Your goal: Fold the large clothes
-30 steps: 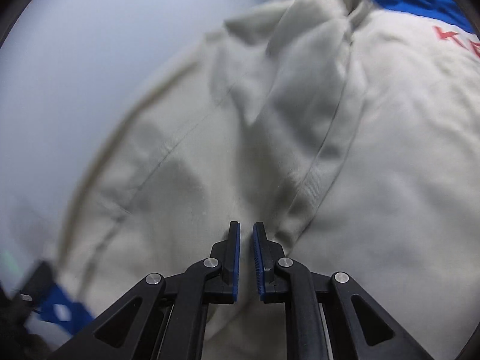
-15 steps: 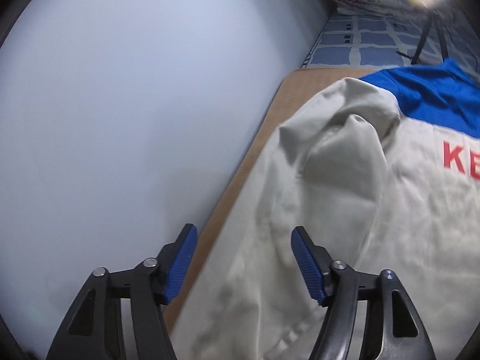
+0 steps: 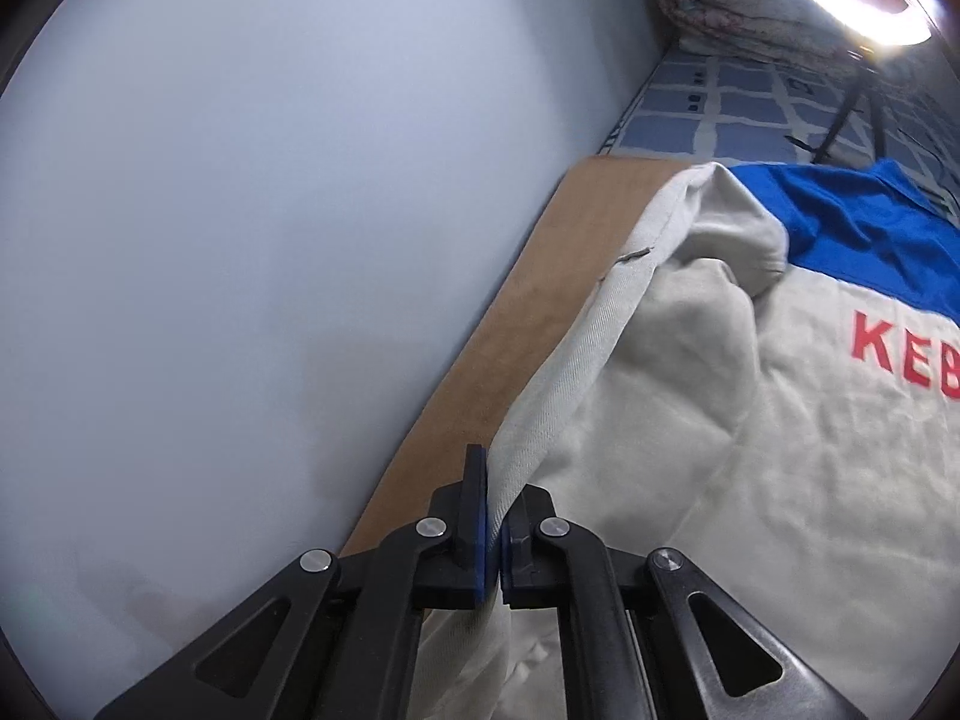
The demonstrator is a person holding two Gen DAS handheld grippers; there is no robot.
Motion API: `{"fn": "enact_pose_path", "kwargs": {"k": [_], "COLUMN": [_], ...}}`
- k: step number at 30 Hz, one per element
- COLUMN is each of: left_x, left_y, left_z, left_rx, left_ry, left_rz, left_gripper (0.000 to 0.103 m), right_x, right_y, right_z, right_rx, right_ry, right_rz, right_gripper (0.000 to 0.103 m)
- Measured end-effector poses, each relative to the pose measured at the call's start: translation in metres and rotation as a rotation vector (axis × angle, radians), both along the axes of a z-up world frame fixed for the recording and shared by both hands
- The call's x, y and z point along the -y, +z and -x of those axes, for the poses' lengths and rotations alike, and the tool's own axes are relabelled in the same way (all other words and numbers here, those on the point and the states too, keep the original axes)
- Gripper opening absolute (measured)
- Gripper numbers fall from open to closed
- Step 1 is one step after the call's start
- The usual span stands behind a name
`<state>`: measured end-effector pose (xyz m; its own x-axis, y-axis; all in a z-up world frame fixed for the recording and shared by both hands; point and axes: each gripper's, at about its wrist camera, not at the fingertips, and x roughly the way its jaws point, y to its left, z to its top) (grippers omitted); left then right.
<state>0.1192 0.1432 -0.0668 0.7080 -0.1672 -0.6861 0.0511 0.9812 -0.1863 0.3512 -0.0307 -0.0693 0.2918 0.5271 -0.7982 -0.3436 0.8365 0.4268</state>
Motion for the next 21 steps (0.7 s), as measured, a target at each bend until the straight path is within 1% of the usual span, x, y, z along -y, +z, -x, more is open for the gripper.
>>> {"fn": "enact_pose_path", "kwargs": {"k": [3, 4, 6, 7, 9, 10, 11, 12, 13, 14, 15, 17, 18, 19, 20, 21], "left_x": [0.019, 0.028, 0.039, 0.044, 0.046, 0.046, 0.044, 0.041, 0.037, 0.034, 0.030, 0.019, 0.014, 0.009, 0.006, 0.004], "left_y": [-0.003, -0.005, -0.008, -0.009, -0.011, -0.012, -0.013, -0.015, -0.019, -0.023, -0.031, -0.047, -0.056, -0.066, -0.074, -0.083], "left_z": [0.010, 0.015, 0.021, 0.024, 0.026, 0.028, 0.029, 0.028, 0.027, 0.023, 0.018, 0.009, 0.003, -0.003, -0.005, -0.008], "left_rx": [-0.008, -0.018, -0.040, -0.050, -0.074, -0.087, -0.090, -0.091, -0.099, -0.116, -0.152, -0.213, -0.242, -0.276, -0.300, -0.329], "left_ry": [-0.072, -0.109, -0.159, -0.182, -0.216, -0.225, -0.221, -0.206, -0.186, -0.178, -0.171, -0.129, -0.102, -0.089, -0.079, -0.071], "left_rz": [-0.016, -0.017, -0.003, 0.018, 0.071, 0.098, 0.116, 0.120, 0.121, 0.129, 0.154, 0.191, 0.207, 0.229, 0.244, 0.271], "left_gripper": [0.004, 0.004, 0.004, 0.004, 0.011, 0.022, 0.037, 0.042, 0.044, 0.044, 0.044, 0.044, 0.044, 0.044, 0.044, 0.044], "right_x": [0.031, 0.046, 0.073, 0.083, 0.112, 0.121, 0.136, 0.149, 0.156, 0.166, 0.173, 0.183, 0.185, 0.189, 0.192, 0.197], "right_y": [-0.001, -0.001, -0.009, -0.012, -0.026, -0.032, -0.041, -0.053, -0.061, -0.074, -0.083, -0.102, -0.109, -0.116, -0.122, -0.126], "right_z": [0.010, 0.019, 0.029, 0.034, 0.049, 0.050, 0.056, 0.061, 0.066, 0.069, 0.070, 0.077, 0.079, 0.083, 0.089, 0.093], "right_rx": [0.000, -0.002, -0.012, -0.015, -0.024, -0.033, -0.053, -0.081, -0.099, -0.123, -0.137, -0.166, -0.180, -0.195, -0.206, -0.212], "right_ry": [-0.039, -0.056, -0.082, -0.093, -0.129, -0.146, -0.172, -0.196, -0.206, -0.218, -0.224, -0.233, -0.234, -0.236, -0.242, -0.240], "right_rz": [-0.046, -0.070, -0.098, -0.102, -0.096, -0.095, -0.100, -0.106, -0.106, -0.099, -0.088, -0.042, -0.028, -0.019, -0.021, -0.031], "right_gripper": [0.000, 0.000, 0.000, 0.000, 0.000, 0.000, 0.000, 0.000, 0.000, 0.002, 0.003, 0.008, 0.013, 0.025, 0.028, 0.029]}}
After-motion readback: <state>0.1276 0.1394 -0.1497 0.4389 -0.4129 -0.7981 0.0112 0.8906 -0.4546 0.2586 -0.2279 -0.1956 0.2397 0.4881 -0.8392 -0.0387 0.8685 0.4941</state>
